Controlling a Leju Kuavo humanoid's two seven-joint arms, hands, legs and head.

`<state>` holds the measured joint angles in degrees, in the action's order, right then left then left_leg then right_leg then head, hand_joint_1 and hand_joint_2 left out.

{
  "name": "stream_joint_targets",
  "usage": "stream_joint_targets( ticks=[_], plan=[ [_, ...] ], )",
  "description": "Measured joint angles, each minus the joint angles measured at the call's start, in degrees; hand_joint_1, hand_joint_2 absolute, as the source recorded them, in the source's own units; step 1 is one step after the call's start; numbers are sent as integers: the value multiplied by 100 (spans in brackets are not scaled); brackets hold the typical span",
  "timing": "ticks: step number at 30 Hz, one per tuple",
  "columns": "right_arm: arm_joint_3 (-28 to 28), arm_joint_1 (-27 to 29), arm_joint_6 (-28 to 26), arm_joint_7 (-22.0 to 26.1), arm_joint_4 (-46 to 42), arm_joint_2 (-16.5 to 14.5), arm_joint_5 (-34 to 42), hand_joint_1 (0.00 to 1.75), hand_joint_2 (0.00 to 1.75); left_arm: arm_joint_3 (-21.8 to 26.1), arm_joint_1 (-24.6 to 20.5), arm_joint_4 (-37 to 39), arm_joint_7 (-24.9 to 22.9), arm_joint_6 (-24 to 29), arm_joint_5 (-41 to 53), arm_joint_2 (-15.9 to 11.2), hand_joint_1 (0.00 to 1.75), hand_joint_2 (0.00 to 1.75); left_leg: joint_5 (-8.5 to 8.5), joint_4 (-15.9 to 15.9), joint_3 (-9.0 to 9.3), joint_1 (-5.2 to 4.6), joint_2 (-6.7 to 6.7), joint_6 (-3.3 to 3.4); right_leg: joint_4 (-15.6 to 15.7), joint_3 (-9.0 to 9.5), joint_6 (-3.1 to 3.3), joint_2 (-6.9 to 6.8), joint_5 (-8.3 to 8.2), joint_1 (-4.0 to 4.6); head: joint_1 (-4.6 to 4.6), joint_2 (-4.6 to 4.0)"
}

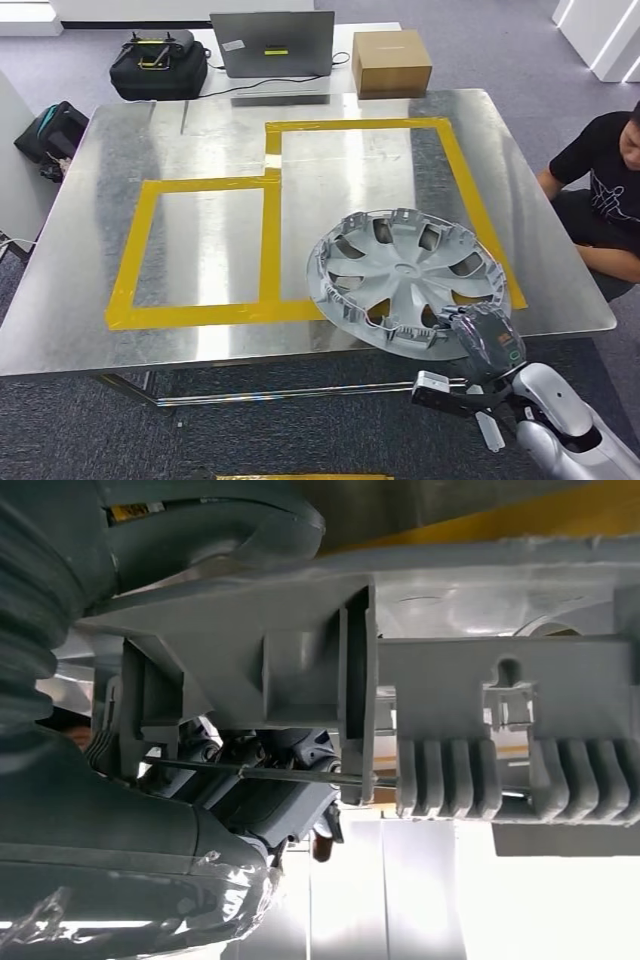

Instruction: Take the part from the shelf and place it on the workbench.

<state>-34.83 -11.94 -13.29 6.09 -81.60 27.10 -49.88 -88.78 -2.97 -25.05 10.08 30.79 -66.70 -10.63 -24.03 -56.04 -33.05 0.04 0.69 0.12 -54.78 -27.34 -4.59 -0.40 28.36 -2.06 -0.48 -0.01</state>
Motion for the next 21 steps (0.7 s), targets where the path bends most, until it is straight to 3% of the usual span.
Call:
stream_joint_targets(
  ticks=[2, 3, 7, 21],
  plan=[
    [74, 52, 10, -9, -1, 0, 4, 0, 0, 1, -7, -1, -39, 29, 34, 2, 0, 175, 0, 0, 0, 0, 0, 0, 0, 1, 0, 0, 0, 0, 1, 0],
    [105, 74, 16, -13, -2, 0, 5, 0, 0, 2, -10, -1, -57, 39, 46, 3, 0, 175, 0, 0, 1, 0, 0, 0, 0, 1, 0, 0, 0, 0, 1, 1],
    [199, 142, 57, -21, -23, -2, 5, 0, 0, 1, -8, -2, -134, 108, 64, 2, 0, 0, 0, 0, 3, 0, 0, 0, 0, 1, 0, 1, 0, 0, 1, 1],
    [347, 298, 179, 33, -118, -9, 44, 0, 0, -14, 195, -160, -400, 504, 75, -143, 0, 0, 0, 0, 0, 1, 0, 0, 0, -7, 1, 2, 1, 0, 0, 0]
  ],
)
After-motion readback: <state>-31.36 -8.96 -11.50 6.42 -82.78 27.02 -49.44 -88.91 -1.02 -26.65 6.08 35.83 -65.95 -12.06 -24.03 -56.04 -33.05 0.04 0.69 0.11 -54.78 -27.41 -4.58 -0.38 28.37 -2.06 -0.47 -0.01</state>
